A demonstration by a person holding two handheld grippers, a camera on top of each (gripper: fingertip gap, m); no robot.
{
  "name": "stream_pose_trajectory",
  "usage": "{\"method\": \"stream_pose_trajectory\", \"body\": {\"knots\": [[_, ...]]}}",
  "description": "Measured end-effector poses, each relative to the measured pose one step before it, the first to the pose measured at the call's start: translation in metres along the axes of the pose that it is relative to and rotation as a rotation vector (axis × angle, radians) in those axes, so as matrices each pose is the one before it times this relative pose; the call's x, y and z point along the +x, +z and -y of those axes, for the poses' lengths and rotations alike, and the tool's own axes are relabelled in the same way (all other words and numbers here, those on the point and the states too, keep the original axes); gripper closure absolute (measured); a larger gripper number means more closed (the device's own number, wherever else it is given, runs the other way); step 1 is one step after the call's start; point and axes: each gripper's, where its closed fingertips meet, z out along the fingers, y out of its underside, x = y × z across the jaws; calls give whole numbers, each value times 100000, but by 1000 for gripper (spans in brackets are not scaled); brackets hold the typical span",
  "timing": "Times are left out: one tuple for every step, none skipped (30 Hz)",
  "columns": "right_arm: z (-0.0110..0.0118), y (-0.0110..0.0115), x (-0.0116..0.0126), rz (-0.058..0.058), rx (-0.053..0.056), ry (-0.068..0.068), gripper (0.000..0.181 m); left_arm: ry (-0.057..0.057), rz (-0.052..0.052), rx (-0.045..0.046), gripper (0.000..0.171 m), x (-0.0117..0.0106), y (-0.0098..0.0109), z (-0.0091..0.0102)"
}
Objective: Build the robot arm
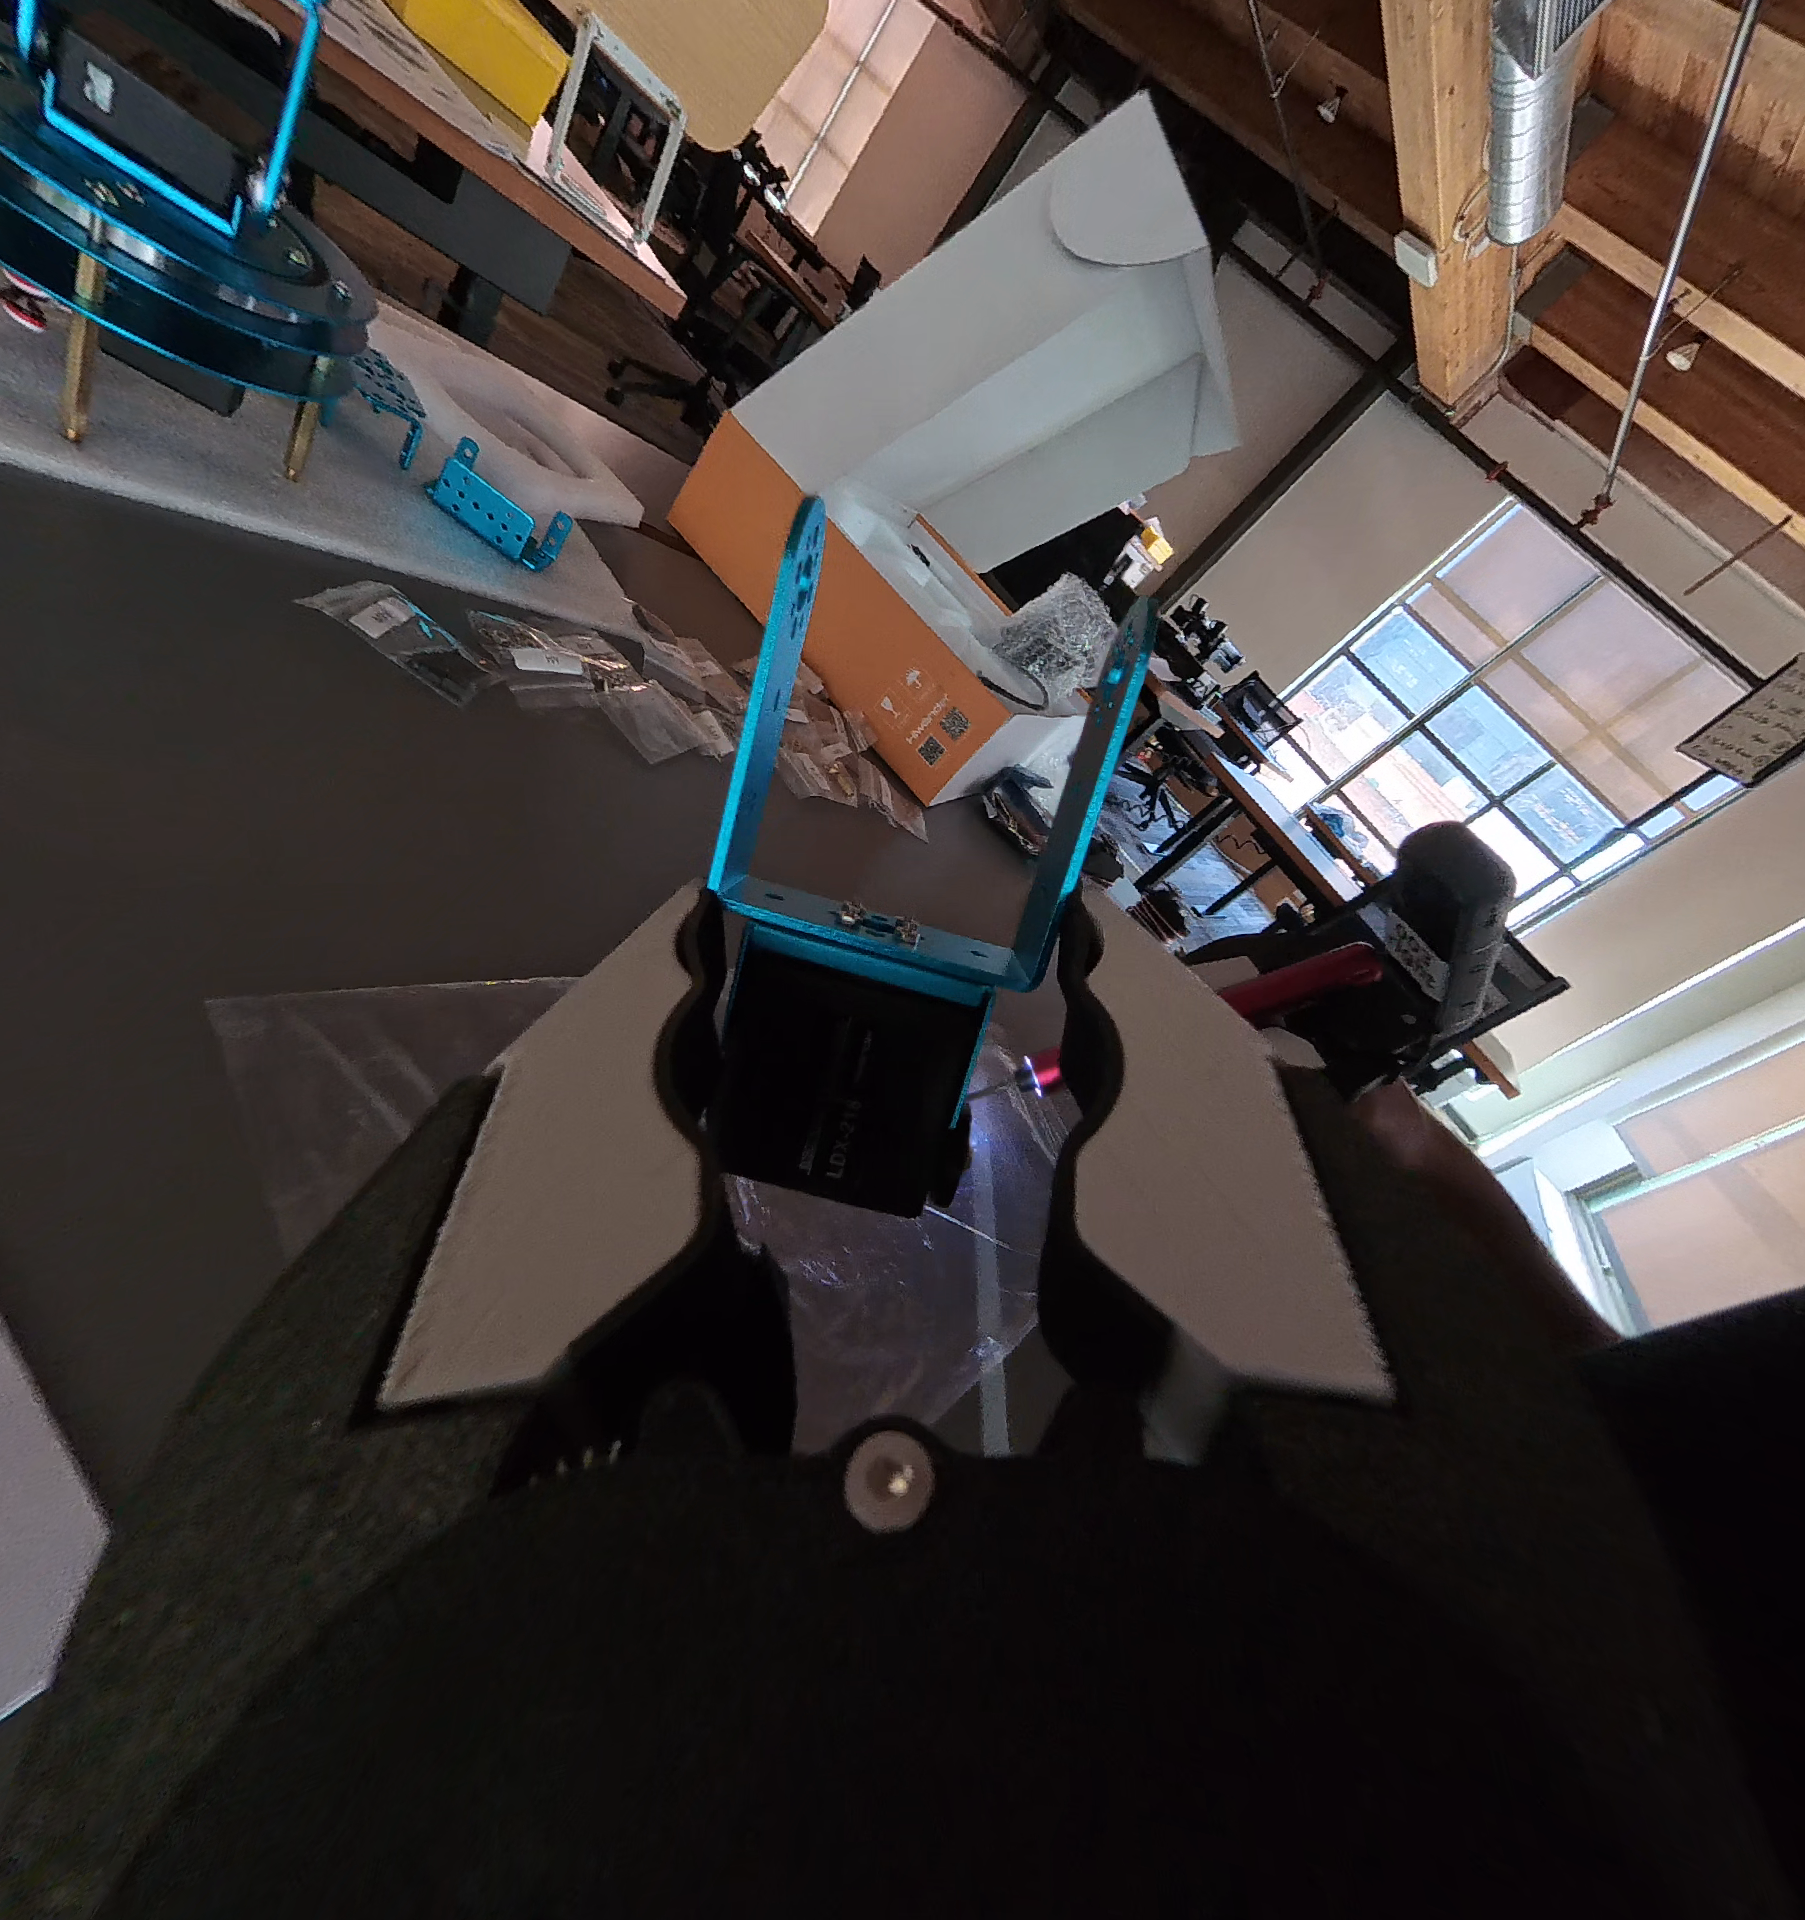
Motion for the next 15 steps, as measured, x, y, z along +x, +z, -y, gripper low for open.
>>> {"method": "stream_pose_trajectory", "body": {"knots": [[120, 148, 428, -1177, 452, -139, 159, -1698, -659, -1009, 107, -91, 122, -47], [164, 171, 548, -1500, 298, -166, 159, -1518, -564, -1021, 107, -112, 103, 6], [192, 214, 544, -1285, -9, -548, 159, -1191, -484, -1179, 107, -89, 104, 49], [180, 223, 524, -1060, -15, -1014, 158, -864, -279, -1356, 107, -96, 141, 65], [162, 204, 494, -1027, 13, -759, 158, -526, 157, -1472, 107, -128, 208, 84], [124, 189, 499, -1063, 229, -251, 158, -156, 423, -1972, 107, -131, 319, 43], [121, 187, 460, -900, 408, -147, 159, 228, 266, -2718, 107, -62, 422, -49], [82, 126, 352, -627, 224, -233, 159, 787, -29, -3220, 107, 23, 521, -97], [44, -34, 337, -1380, -342, -947, 159, 1393, -92, -3479, 107, 39, 576, -111], [35, -271, 376, -2903, -200, -1881, 159, 1708, -91, -3729, 107, 56, 579, -135], [35, -519, 282, -2994, 102, -1523, 159, 1448, -334, -3714, 107, 61, 497, -166], [45, -703, 23, -1558, 591, 122, 158, 729, -850, -3229, 108, 60, 368, -142], [42, -809, -246, -185, 1121, 1355, 159, -154, -1263, -2357, 108, 7, 240, -42], [65, -833, -572, 1057, 1620, 1271, 158, -1191, -1309, -1392, 108, -107, 109, 76], [123, -772, -1343, 4777, 1963, 469, 159, -2067, -1137, -1031, 108, -260, -17, 75]]}}
